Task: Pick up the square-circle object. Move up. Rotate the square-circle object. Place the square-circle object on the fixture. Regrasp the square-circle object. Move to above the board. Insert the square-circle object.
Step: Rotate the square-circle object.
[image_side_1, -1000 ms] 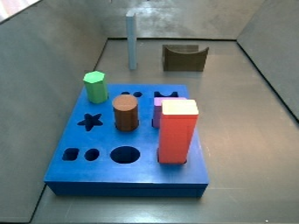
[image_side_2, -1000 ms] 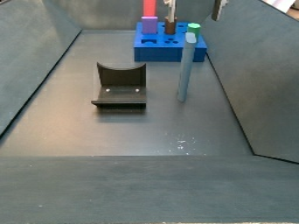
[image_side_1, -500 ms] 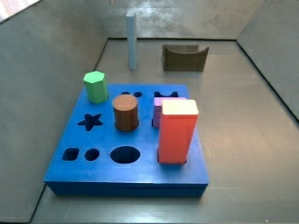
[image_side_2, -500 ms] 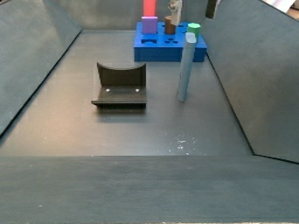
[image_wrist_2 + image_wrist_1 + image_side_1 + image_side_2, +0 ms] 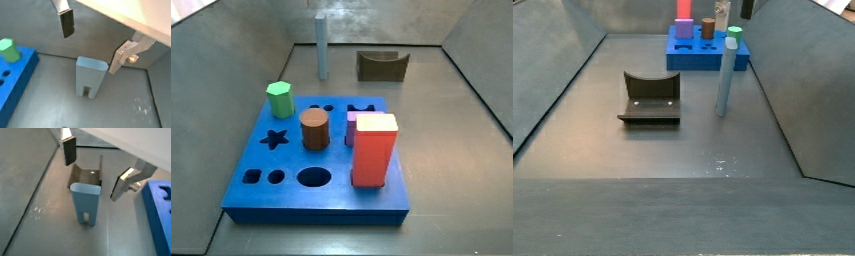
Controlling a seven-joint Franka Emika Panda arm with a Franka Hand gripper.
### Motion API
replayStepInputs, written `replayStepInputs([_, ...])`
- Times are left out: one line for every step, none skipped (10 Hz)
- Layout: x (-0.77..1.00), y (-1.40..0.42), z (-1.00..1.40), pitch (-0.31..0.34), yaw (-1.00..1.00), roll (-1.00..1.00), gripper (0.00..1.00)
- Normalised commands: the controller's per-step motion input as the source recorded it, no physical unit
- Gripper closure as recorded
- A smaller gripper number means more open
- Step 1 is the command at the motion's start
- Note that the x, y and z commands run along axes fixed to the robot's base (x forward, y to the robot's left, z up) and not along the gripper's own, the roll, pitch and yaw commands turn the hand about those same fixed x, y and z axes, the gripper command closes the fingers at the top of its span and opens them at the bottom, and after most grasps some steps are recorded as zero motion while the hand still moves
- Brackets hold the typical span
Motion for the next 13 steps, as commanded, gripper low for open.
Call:
replayStepInputs([0.02, 0.00, -0.01, 0.008, 1.00, -0.01, 0.00])
replayStepInputs([0.02, 0.00, -0.01, 0.008, 1.00, -0.01, 0.00])
replayStepInputs([0.02, 0.00, -0.01, 0.008, 1.00, -0.02, 0.00])
replayStepInputs([0.02, 0.00, -0.01, 0.008, 1.00, -0.02, 0.00])
replayStepInputs([0.02, 0.00, -0.01, 0.009, 1.00, -0.02, 0.00])
replayStepInputs([0.02, 0.00, -0.01, 0.009, 1.00, -0.02, 0.00])
replayStepInputs([0.02, 0.00, -0.01, 0.009, 1.00, -0.02, 0.00])
replayStepInputs([0.02, 0.00, -0.01, 0.010, 1.00, -0.02, 0.00])
replayStepInputs([0.02, 0.00, -0.01, 0.010, 1.00, -0.02, 0.00])
replayStepInputs([0.02, 0.00, -0.01, 0.011, 1.00, -0.02, 0.00])
replayStepInputs([0.02, 0.00, -0.01, 0.011, 1.00, -0.02, 0.00])
replayStepInputs([0.02, 0.00, -0.01, 0.012, 1.00, -0.02, 0.00])
replayStepInputs([0.02, 0.00, -0.01, 0.012, 1.00, -0.02, 0.00])
